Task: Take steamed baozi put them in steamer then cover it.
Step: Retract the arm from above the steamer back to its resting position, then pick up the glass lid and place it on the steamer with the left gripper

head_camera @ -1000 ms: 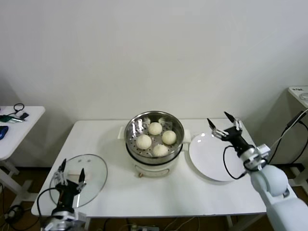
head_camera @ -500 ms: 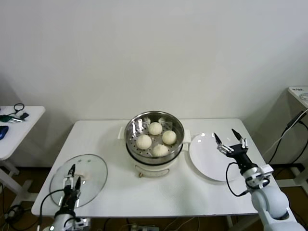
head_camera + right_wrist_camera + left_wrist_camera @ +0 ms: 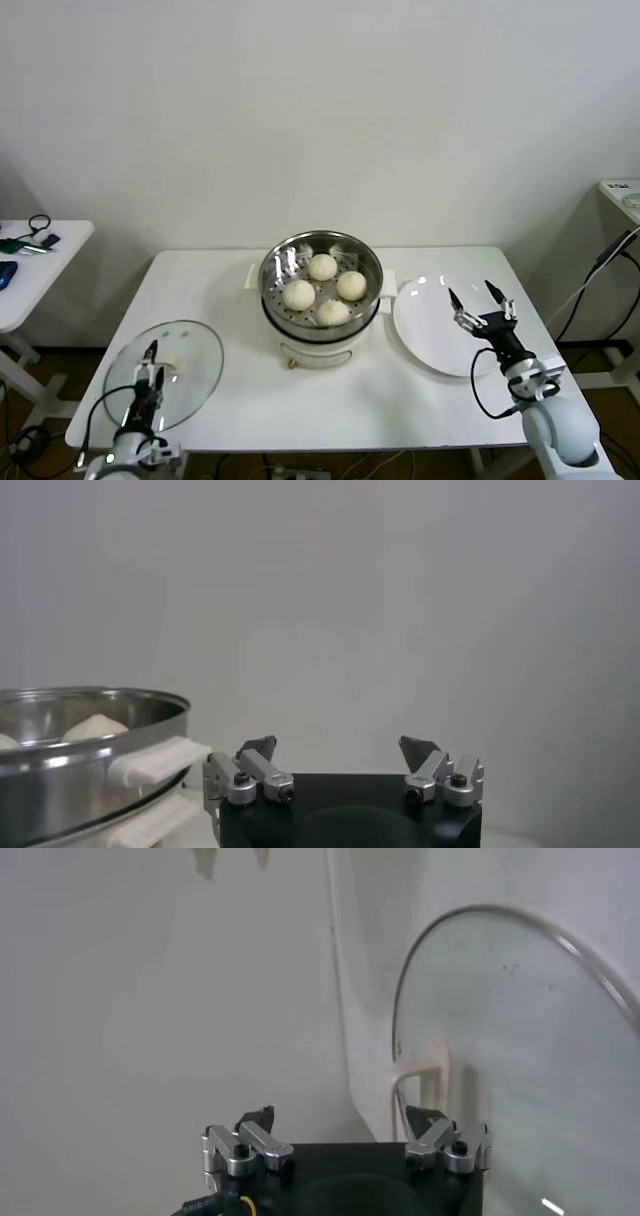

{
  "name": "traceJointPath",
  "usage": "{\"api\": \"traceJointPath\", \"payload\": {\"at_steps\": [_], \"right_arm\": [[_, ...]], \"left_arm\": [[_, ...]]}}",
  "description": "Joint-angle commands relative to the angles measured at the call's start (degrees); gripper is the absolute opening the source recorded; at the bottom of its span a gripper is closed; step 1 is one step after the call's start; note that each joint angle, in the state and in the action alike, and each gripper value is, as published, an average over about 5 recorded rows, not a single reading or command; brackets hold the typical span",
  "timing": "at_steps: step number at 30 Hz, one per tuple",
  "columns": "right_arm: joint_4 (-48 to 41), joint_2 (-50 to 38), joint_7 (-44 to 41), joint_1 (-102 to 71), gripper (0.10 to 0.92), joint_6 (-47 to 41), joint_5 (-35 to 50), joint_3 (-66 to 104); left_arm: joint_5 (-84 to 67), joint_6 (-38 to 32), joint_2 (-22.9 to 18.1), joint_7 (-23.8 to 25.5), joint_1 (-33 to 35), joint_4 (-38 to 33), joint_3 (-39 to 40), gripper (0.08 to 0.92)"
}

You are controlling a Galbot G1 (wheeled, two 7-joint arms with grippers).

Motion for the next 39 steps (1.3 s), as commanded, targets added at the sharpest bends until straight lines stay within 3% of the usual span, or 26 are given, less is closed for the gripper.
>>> {"api": "traceJointPath", "payload": {"at_steps": [1, 15, 28, 37, 39], "right_arm": [[-0.57, 0.80, -0.12, -0.67, 0.823, 0.27, -0.81, 0.37], [-1.31, 2.22, -0.49, -1.06, 0.823, 1.11, -3.04, 0.34], [-1.70, 2.95, -0.57, -1.07, 0.823, 1.45, -3.85, 0.45], [-1.79, 2.92, -0.68, -0.91, 0.823, 1.70, -4.65, 0.61], [-1.84, 2.91, -0.72, -0.88, 0.823, 1.75, -4.70, 0.62]], "left_arm": [[-0.15, -0.55, 1.65, -0.70, -6.99, 7.33, 0.10, 0.823], [-2.76, -2.81, 2.55, -2.26, -9.65, 11.07, 0.62, 0.795], [-4.87, -3.76, 2.73, -2.31, -8.70, 9.81, 0.74, 0.429], [-8.29, -2.84, 4.11, -2.85, -6.73, 3.54, 1.46, 0.180], [-8.83, -2.42, 4.43, -2.87, -6.02, 1.77, 1.61, 0.156]]}}
